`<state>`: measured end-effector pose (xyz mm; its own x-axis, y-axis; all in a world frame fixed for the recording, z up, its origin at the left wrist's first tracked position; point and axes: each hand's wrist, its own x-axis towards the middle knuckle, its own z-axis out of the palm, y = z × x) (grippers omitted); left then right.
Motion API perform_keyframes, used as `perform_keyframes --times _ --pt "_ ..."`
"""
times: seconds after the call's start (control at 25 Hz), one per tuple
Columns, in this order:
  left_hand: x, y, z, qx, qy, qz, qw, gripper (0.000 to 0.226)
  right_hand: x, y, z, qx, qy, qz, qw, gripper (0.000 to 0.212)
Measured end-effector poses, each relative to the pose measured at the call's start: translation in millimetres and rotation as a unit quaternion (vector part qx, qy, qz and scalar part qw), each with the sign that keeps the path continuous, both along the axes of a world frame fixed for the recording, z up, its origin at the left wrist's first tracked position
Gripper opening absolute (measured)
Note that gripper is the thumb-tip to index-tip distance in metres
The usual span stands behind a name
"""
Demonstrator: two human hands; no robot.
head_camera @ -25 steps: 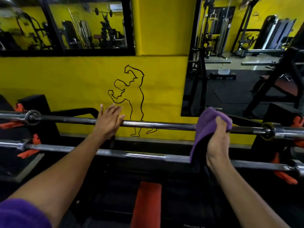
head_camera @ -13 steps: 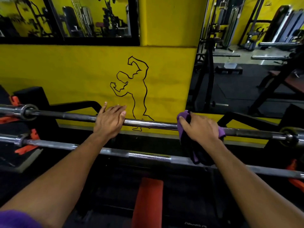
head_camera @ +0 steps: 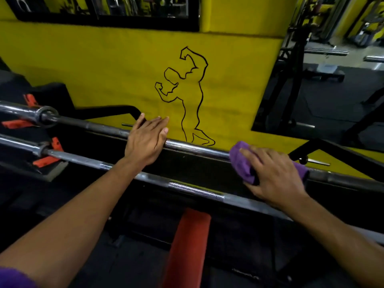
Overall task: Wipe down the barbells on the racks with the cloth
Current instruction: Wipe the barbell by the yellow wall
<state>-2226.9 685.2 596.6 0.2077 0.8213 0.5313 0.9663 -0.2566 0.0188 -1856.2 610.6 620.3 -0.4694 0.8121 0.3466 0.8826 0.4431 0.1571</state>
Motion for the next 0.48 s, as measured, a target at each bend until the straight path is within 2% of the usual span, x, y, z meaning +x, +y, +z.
perform_keyframes --times 0.08,0.12,0.2,0.24,0.28,0.36,0.48 --pt "0.7 1.8 0.7 0.006 -0.001 0.000 1.000 0.060 -14.1 28.0 27.8 -0.127 0.075 -0.111 0.983 0.046" --pt "-0.1 1.1 0.8 0.007 -0.001 0.002 1.000 0.059 -28.3 46.0 38.4 -0.197 0.102 -0.143 0.965 0.048" --pt "-1.7 -0.1 0.0 0.008 0.001 0.005 1.000 0.057 -69.9 73.4 47.0 -0.291 0.112 -0.110 0.944 0.057" --pt "-2.4 -0.6 1.2 0.005 0.001 0.004 1.000 0.058 -96.8 79.0 48.2 -0.299 0.110 -0.086 0.944 0.057" --pt "-2.2 -1.1 3.1 0.001 -0.001 0.004 1.000 0.058 -121.0 77.6 45.2 -0.271 0.094 -0.061 0.956 0.054" --pt "-1.3 -2.4 4.6 -0.007 -0.005 0.006 1.000 0.059 -155.8 56.9 29.6 -0.135 0.016 -0.008 0.991 0.055" --pt "-2.0 -2.8 3.6 -0.013 -0.006 0.009 1.000 0.061 -135.8 26.3 7.1 -0.049 -0.097 0.077 0.991 0.084"
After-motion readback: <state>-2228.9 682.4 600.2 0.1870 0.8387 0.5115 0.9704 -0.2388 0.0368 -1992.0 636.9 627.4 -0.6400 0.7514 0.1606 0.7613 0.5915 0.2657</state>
